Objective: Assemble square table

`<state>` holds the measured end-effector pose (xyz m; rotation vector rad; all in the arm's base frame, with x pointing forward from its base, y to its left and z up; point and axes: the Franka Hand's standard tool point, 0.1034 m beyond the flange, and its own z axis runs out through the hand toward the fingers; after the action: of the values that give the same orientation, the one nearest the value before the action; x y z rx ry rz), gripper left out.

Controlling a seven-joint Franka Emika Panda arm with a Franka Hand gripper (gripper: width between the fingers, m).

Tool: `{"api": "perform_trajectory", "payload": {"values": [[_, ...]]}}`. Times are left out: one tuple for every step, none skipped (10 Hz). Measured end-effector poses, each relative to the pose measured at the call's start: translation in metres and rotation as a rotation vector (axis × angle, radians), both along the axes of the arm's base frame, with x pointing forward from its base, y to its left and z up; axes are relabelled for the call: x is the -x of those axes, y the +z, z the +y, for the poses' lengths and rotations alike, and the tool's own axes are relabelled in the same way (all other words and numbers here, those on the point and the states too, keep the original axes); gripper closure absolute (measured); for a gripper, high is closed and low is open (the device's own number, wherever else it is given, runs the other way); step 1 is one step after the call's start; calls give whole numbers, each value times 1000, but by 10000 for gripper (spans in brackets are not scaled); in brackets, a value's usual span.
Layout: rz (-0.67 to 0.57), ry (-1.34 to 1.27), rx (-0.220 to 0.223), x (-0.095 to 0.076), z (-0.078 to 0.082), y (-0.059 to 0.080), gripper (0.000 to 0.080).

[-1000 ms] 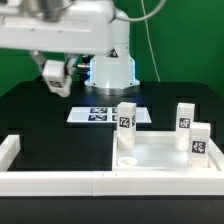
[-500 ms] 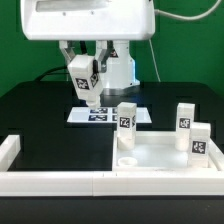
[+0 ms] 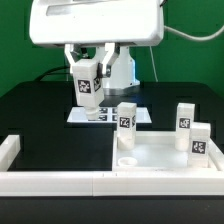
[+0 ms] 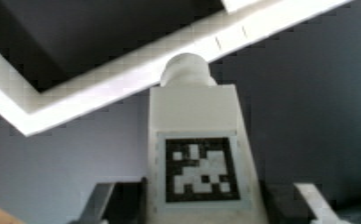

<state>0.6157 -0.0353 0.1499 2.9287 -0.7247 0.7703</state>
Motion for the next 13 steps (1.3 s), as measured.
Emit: {"api": "perform_trajectory", "payload": {"values": [[41,28,14,2,15,-16,509],[30,34,21,-4,8,-8,509],[25,28,21,-4,6,-7,509],[29,31,22,-3,7,-9,509],[28,31,23,-3,9,-11,509],[16,39,32,-2,15,-18,509],[21,45,38,-1,22,-27,509],[17,53,50,-3,27,-34,509],[26,62,60,-3,31,-42,509],[30,68,67,-2,34,-49,509],[36,77,70,1,40,-55,509],[39,84,68,2,45,-58,509],[42,89,68,3,47,-58,509]]}}
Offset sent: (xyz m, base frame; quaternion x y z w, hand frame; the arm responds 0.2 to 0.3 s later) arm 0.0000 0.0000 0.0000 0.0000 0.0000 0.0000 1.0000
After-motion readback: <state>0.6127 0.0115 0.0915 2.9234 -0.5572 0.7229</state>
